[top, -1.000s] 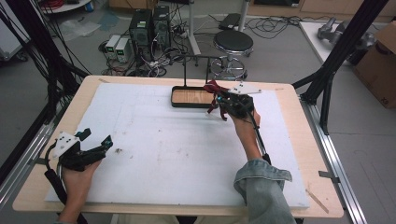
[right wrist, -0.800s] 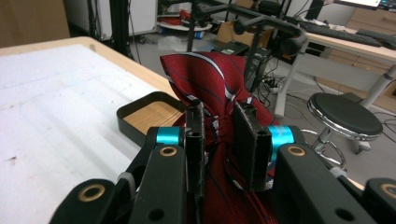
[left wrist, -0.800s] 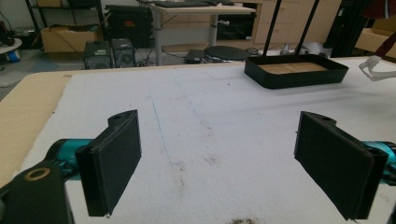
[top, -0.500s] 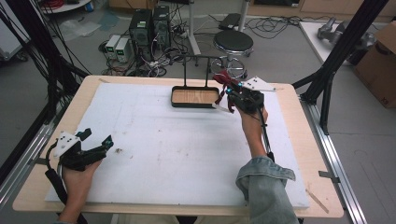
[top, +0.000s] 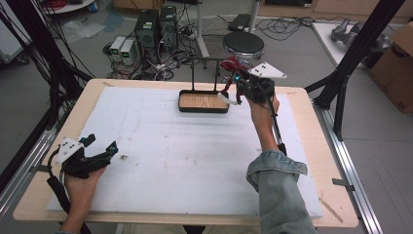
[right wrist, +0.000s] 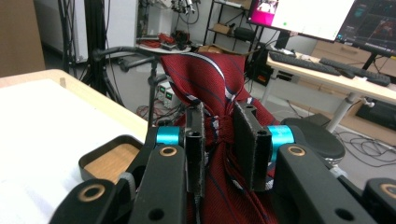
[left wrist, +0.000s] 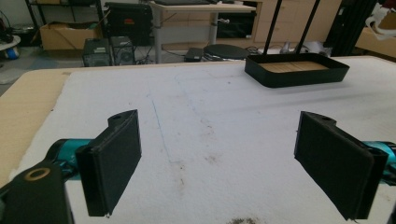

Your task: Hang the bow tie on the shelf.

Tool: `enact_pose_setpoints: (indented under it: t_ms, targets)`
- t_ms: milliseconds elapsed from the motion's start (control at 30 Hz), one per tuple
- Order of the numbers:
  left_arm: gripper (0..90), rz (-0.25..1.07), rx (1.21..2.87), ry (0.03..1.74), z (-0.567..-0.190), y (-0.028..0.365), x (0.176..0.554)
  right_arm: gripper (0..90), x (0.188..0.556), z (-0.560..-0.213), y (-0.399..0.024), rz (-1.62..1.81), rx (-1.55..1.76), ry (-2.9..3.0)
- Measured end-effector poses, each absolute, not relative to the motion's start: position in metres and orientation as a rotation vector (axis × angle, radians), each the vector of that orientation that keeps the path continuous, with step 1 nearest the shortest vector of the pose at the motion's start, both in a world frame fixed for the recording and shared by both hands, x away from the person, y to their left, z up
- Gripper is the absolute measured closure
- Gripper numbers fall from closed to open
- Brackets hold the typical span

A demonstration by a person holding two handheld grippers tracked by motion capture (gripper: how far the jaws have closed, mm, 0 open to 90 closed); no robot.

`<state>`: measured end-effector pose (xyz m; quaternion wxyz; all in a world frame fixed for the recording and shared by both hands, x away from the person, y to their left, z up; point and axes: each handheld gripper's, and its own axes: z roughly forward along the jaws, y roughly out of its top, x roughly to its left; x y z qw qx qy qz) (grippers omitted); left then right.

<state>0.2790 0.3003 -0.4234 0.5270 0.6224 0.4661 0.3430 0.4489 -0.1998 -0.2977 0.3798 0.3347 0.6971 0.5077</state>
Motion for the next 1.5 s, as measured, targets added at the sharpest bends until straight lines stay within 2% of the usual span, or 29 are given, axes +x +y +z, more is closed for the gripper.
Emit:
enact_pose_setpoints:
  t_ms: [233,700,1500]
  targets:
    - [15.2,0.816,1.483,1.113,-0.424,0.300,0.280,74.6,0.464,-0.293,-0.200,1.298,0.867,1.743]
    - [15.3,0.808,1.482,1.114,-0.424,0.299,0.281,74.6,0.490,-0.307,-0.201,1.337,0.939,1.687]
    - [15.3,0.798,1.481,1.118,-0.425,0.300,0.281,74.5,0.515,-0.322,-0.199,1.365,0.992,1.659]
